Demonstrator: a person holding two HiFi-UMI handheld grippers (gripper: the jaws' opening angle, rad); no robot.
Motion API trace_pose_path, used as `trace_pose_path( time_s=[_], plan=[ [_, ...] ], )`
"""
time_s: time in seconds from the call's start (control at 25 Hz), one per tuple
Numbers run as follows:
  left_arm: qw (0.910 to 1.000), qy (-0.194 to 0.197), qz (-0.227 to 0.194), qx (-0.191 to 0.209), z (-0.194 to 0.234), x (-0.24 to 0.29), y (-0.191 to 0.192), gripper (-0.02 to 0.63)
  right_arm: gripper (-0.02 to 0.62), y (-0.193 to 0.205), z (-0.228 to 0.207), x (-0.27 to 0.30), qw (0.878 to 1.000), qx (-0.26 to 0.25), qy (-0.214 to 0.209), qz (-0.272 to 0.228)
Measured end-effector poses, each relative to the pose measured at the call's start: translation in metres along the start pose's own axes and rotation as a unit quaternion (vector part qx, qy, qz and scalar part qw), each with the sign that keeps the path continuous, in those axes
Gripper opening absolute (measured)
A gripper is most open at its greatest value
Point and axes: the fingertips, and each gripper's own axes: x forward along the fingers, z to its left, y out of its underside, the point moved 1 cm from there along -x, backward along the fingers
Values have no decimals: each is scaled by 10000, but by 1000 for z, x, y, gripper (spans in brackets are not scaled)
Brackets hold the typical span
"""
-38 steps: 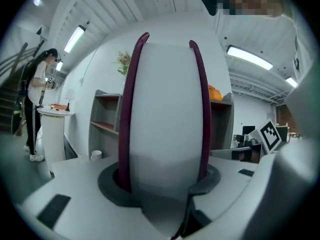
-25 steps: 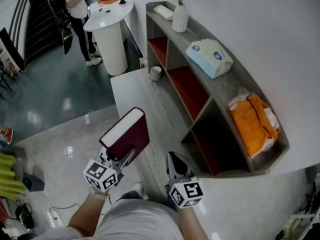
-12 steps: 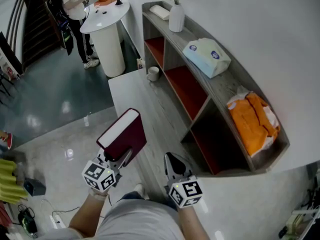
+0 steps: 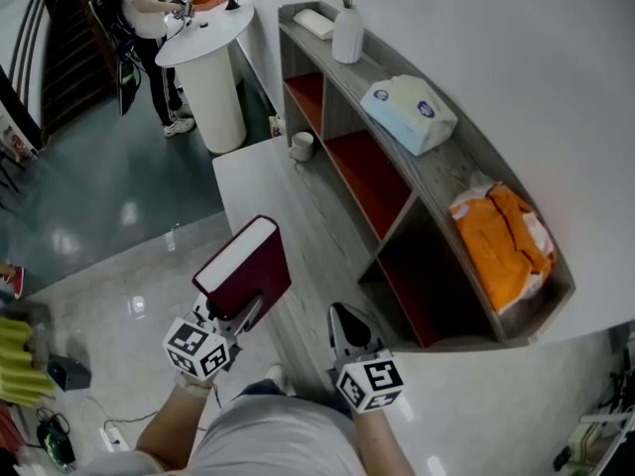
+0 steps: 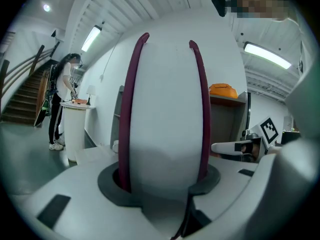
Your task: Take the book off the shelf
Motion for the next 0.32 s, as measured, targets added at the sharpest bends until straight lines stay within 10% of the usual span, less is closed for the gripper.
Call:
trace_pose_path(
  time_s=[0.32],
  plan=[
    [10000, 47, -9, 3, -1, 4, -2, 213, 21, -2, -3, 0, 10000, -18, 35, 10]
  ],
)
